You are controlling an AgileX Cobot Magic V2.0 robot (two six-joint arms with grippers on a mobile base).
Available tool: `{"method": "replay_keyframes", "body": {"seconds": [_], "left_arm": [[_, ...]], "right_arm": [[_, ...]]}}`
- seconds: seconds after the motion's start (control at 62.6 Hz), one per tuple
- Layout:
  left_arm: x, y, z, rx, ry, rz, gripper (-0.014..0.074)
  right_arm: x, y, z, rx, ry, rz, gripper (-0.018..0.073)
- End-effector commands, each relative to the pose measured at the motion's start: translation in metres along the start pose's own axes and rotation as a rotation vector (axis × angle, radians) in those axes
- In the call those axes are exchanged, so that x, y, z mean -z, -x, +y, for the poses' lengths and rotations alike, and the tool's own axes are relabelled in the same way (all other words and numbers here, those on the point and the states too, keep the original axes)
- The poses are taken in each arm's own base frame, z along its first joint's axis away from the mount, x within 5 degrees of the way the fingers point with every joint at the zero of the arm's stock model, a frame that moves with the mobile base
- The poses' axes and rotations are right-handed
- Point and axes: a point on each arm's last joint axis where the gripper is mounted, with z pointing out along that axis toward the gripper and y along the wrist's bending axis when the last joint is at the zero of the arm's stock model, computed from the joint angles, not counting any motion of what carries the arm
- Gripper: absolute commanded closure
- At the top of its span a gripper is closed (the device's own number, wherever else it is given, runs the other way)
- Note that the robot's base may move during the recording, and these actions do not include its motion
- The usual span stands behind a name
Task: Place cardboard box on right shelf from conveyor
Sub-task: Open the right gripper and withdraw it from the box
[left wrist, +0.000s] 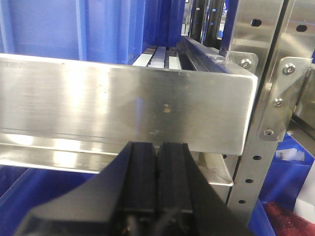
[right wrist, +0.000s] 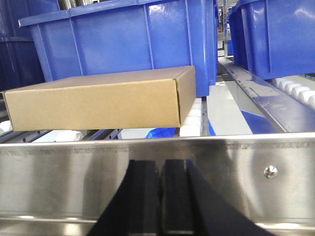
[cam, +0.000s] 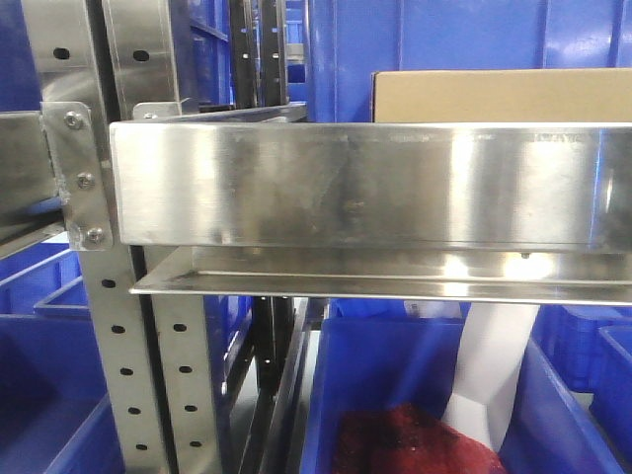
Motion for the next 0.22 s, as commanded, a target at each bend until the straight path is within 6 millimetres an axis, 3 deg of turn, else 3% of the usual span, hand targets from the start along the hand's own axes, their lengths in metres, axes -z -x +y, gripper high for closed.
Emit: {"method": "replay_keyframes", "body": {"seconds": [0.0,0.208], "left_arm": [[0.0003,0.0049,-0.0001,0.003,-0.002,-0.085,0.0713],[0.0003,0.0049,-0.0001,0.003,-0.002,-0.085,0.0713]], "right_arm": [[0.0024,0.0147,0.0022,0.006,0.014,-0.126,0.0513],[0.0024,0.0147,0.0022,0.006,0.014,-0.126,0.0513]]}}
